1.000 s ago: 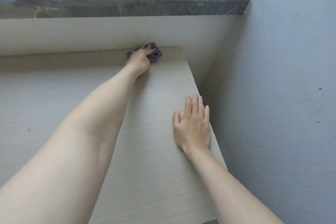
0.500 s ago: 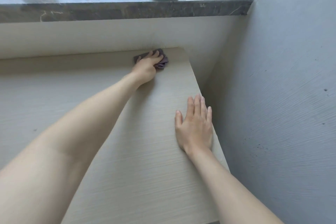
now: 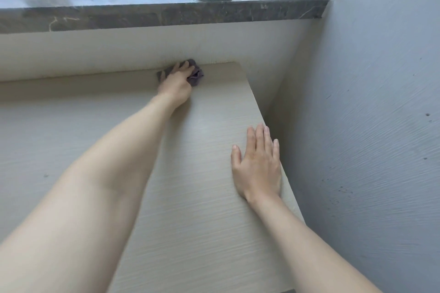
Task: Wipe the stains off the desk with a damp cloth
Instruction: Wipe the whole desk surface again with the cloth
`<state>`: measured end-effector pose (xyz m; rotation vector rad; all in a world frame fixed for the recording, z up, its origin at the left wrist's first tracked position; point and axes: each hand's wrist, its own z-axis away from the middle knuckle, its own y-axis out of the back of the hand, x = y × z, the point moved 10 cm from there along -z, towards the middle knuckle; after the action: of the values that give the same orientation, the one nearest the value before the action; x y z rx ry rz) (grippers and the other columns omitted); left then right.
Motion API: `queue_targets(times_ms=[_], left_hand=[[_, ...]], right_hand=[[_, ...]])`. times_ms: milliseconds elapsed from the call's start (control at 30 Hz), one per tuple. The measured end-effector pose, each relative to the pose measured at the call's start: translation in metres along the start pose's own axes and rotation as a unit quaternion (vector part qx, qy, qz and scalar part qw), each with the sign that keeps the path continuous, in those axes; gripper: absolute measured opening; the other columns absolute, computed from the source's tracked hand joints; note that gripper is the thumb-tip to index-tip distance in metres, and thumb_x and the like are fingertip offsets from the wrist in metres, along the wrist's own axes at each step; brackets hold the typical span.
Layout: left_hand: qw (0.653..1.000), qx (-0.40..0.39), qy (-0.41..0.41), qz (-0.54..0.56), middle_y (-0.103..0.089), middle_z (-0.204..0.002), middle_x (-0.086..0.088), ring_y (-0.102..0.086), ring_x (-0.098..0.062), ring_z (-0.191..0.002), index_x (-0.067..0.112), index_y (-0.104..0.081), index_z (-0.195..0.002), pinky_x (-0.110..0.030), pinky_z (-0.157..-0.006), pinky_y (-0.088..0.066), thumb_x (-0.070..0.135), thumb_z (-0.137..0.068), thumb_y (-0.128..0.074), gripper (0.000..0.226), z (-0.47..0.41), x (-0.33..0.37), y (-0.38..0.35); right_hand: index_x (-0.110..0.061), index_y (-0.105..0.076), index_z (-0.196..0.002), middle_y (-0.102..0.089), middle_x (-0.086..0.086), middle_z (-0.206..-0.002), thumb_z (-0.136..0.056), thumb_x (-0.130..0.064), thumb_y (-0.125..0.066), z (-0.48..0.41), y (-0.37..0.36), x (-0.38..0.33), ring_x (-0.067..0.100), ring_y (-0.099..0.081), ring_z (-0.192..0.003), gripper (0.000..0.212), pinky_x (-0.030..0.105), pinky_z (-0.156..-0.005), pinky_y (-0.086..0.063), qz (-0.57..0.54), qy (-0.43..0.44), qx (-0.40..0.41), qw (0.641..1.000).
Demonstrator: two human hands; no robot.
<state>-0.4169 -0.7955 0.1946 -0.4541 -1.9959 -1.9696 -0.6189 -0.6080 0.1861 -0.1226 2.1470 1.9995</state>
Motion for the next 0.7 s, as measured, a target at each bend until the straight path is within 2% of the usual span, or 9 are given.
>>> queue_targets(times_ms=[67, 167, 233, 367, 400, 500, 600, 633, 700], left_hand=[[1.000, -0.006, 0.013, -0.013, -0.012, -0.159, 0.003, -0.004, -0.018, -0.147, 0.021, -0.029, -0.148, -0.048, -0.115, 0.001, 0.004, -0.094, -0.032, 0.057, 0.008, 0.025, -0.006], [0.993, -0.068, -0.086, 0.039, -0.013, -0.158, 0.002, -0.004, -0.017, -0.147, 0.022, -0.028, -0.148, -0.044, -0.115, 0.003, -0.004, -0.092, -0.030, 0.062, 0.016, 0.041, -0.021], [0.988, -0.095, -0.114, 0.051, -0.013, -0.158, 0.001, -0.006, -0.017, -0.147, 0.024, -0.029, -0.147, -0.040, -0.116, 0.004, -0.006, -0.092, -0.030, 0.063, 0.015, 0.029, -0.019], [0.999, -0.037, -0.016, 0.027, -0.010, -0.159, 0.001, -0.002, -0.018, -0.147, 0.022, -0.028, -0.148, -0.042, -0.115, 0.004, -0.003, -0.091, -0.030, 0.063, 0.004, 0.024, -0.010], [0.999, -0.035, -0.019, 0.019, -0.010, -0.159, 0.001, -0.002, -0.019, -0.147, 0.022, -0.027, -0.148, -0.044, -0.115, 0.003, -0.002, -0.091, -0.031, 0.062, 0.008, 0.034, -0.011], [0.989, -0.076, -0.116, 0.051, -0.013, -0.158, 0.000, -0.004, -0.019, -0.147, 0.020, -0.029, -0.147, -0.046, -0.115, 0.001, -0.004, -0.092, -0.035, 0.061, 0.031, 0.052, -0.026], [0.973, -0.114, -0.183, 0.082, -0.020, -0.156, 0.000, -0.010, -0.016, -0.146, 0.019, -0.037, -0.144, -0.045, -0.118, 0.000, -0.001, -0.093, -0.040, 0.054, 0.040, 0.033, -0.028], [0.973, -0.109, -0.181, 0.092, -0.024, -0.155, -0.002, -0.013, -0.017, -0.146, 0.019, -0.041, -0.142, -0.048, -0.119, -0.003, 0.002, -0.093, -0.041, 0.052, 0.034, 0.026, -0.024], [0.985, -0.062, -0.119, 0.105, -0.027, -0.155, -0.004, -0.016, -0.018, -0.145, 0.020, -0.043, -0.141, -0.049, -0.118, -0.006, 0.002, -0.091, -0.039, 0.053, 0.022, 0.018, -0.017]], right_hand=[[-0.013, -0.015, -0.151, -0.007, 0.005, -0.160, -0.084, -0.050, 0.002, 0.000, 0.001, -0.001, 0.016, 0.002, -0.147, 0.078, 0.036, -0.120, 0.003, 0.001, -0.003, 0.003, 1.000], [-0.013, -0.016, -0.151, -0.009, 0.006, -0.160, -0.084, -0.050, 0.001, 0.000, 0.001, -0.001, 0.017, 0.000, -0.147, 0.078, 0.037, -0.119, 0.002, 0.008, -0.002, 0.004, 1.000], [-0.013, -0.015, -0.151, -0.008, 0.006, -0.160, -0.088, -0.048, -0.003, -0.001, 0.001, 0.000, 0.017, 0.001, -0.147, 0.074, 0.036, -0.119, 0.003, 0.014, -0.003, 0.000, 1.000], [-0.013, -0.012, -0.152, -0.005, 0.006, -0.160, -0.094, -0.045, -0.013, -0.001, -0.001, 0.000, 0.017, 0.003, -0.147, 0.066, 0.036, -0.119, 0.005, 0.011, -0.003, -0.015, 1.000], [-0.013, -0.011, -0.152, -0.004, 0.006, -0.160, -0.094, -0.045, -0.013, 0.000, -0.001, 0.000, 0.017, 0.003, -0.147, 0.066, 0.036, -0.119, 0.005, 0.009, -0.004, -0.015, 1.000], [-0.013, -0.011, -0.152, -0.003, 0.006, -0.160, -0.098, -0.043, -0.017, -0.001, -0.001, 0.000, 0.017, 0.004, -0.147, 0.062, 0.037, -0.119, 0.004, 0.006, -0.001, -0.016, 1.000], [-0.012, -0.012, -0.152, -0.003, 0.007, -0.160, -0.099, -0.041, -0.023, -0.002, -0.002, 0.001, 0.018, 0.003, -0.147, 0.061, 0.037, -0.119, 0.005, -0.002, 0.003, -0.017, 1.000], [-0.012, -0.012, -0.152, -0.004, 0.007, -0.160, -0.099, -0.042, -0.021, -0.002, -0.002, 0.001, 0.018, 0.003, -0.147, 0.061, 0.037, -0.119, 0.005, -0.002, 0.002, -0.015, 1.000], [-0.013, -0.013, -0.151, -0.005, 0.007, -0.160, -0.094, -0.045, -0.009, 0.000, -0.002, 0.000, 0.018, 0.002, -0.147, 0.066, 0.037, -0.120, 0.004, 0.001, 0.004, -0.011, 1.000]])
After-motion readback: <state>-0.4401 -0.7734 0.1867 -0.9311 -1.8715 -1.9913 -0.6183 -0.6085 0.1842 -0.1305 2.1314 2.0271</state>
